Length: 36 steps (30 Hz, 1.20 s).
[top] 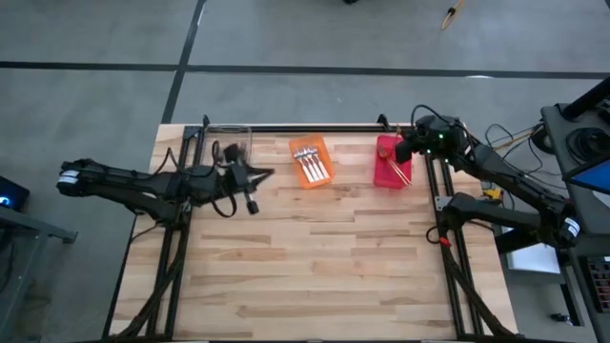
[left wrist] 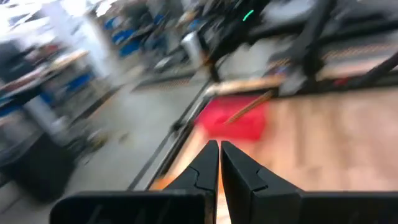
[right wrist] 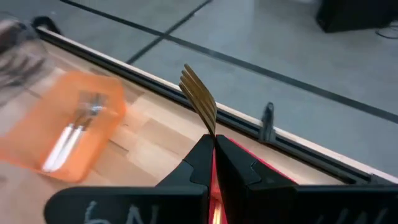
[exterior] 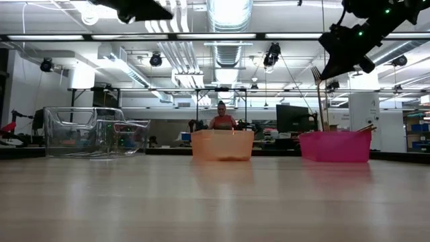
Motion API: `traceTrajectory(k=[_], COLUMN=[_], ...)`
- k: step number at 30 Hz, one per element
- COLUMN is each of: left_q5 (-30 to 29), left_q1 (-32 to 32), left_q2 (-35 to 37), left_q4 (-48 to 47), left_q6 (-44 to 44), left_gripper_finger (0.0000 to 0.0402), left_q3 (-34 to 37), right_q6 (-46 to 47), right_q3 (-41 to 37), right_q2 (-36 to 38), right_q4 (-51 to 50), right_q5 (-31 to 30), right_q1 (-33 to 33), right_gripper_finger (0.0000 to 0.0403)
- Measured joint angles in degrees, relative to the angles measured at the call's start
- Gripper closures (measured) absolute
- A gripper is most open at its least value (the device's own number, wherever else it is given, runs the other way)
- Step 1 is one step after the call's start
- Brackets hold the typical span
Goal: Sort silverware by color (type)
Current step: Adjust the gold fork
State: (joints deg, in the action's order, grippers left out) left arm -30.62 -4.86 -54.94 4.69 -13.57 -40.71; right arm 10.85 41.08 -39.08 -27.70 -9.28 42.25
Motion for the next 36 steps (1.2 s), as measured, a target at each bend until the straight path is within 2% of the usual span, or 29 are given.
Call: traceTrajectory(k=[2, 10, 13, 17, 23, 26, 29, 36], left_q5=[5.1, 18.4, 24.0, 33.2, 35.4, 41.3, 48.0, 57.9], left_q1=[0.5, 5.1, 8.4, 13.2, 17.2, 19.4, 21.9, 25.4], left_q2=[-1.8, -11.8, -16.2, -23.0, -36.0, -42.7, -48.9, -61.6], left_q4=[5.1, 23.8, 30.8, 36.1, 36.4, 35.9, 35.9, 35.8], left_q6=[-1.4, -5.8, -3.5, 1.3, 4.1, 5.2, 10.4, 19.2], left_gripper_finger=[0.0401, 0.0401, 0.0401, 0.0401, 0.0398, 0.0385, 0.0362, 0.0283], left_q3=[0.0, 0.0, 0.0, -2.0, -12.5, -19.2, -25.9, -39.7], right_q6=[-0.4, -0.4, -0.4, -1.0, -1.0, -1.0, -0.9, -1.3], right_q3=[0.0, 0.0, 0.0, 0.0, 0.0, 0.0, 0.0, 0.0], right_q2=[1.0, 3.6, 3.9, 3.8, 3.7, 3.7, 3.7, 3.7], right_q4=[0.3, 6.9, 8.7, 10.9, 14.2, 15.4, 16.0, 16.1], right_q5=[2.0, 13.5, 15.0, 20.9, 28.4, 31.9, 33.7, 33.9], right_q1=[0.0, 0.0, 0.0, 0.0, 0.0, 0.0, -0.2, -1.1], right_gripper_finger=[0.0395, 0.0395, 0.0395, 0.0395, 0.0395, 0.0395, 0.0395, 0.0395])
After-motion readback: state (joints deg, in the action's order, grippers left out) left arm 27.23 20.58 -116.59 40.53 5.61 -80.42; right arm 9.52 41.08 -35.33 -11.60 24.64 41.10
